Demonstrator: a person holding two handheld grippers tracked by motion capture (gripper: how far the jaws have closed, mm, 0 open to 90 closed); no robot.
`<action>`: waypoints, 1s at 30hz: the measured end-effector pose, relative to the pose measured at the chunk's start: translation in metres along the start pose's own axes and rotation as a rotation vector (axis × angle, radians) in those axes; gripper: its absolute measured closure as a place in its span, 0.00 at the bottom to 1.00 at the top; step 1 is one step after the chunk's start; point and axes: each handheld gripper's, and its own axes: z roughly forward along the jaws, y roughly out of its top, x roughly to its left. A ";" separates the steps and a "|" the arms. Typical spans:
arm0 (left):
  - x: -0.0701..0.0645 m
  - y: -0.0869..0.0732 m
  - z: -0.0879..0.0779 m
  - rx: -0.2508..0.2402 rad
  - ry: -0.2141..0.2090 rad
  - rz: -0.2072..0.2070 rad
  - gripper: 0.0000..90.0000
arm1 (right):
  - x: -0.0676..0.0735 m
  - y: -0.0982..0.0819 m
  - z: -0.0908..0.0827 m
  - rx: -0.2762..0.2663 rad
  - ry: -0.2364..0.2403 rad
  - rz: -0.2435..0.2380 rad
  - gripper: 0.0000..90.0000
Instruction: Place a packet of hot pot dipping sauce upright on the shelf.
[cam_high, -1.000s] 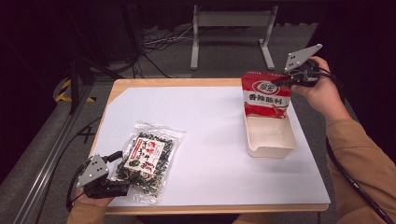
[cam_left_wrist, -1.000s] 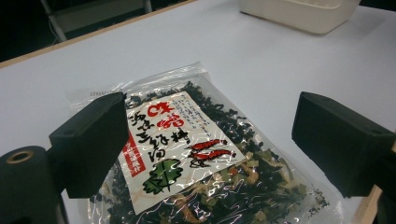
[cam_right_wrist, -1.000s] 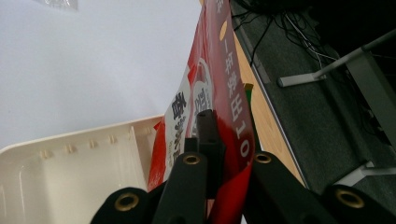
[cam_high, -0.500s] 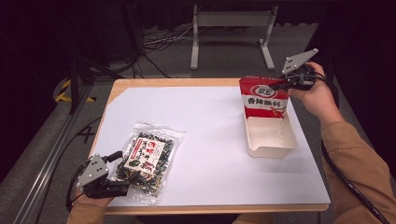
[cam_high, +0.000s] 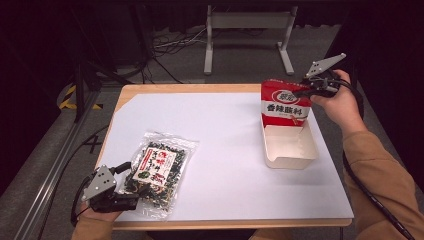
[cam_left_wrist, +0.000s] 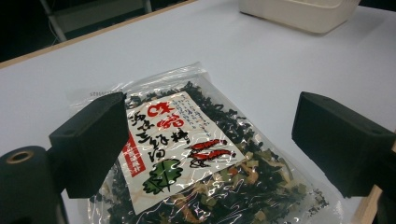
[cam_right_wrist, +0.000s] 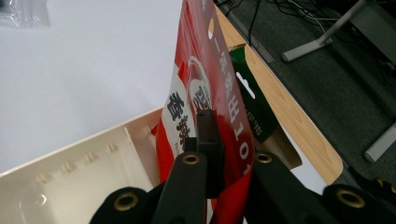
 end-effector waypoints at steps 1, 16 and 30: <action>0.000 0.000 0.000 0.000 0.000 0.000 0.13 | 0.000 -0.001 0.001 -0.002 0.001 0.001 0.98; 0.000 0.001 0.001 0.000 -0.001 0.001 0.13 | 0.001 -0.003 -0.001 -0.037 -0.037 0.077 0.77; 0.000 0.001 0.004 0.002 -0.009 0.001 0.13 | 0.013 -0.002 -0.012 -0.125 -0.052 0.120 0.53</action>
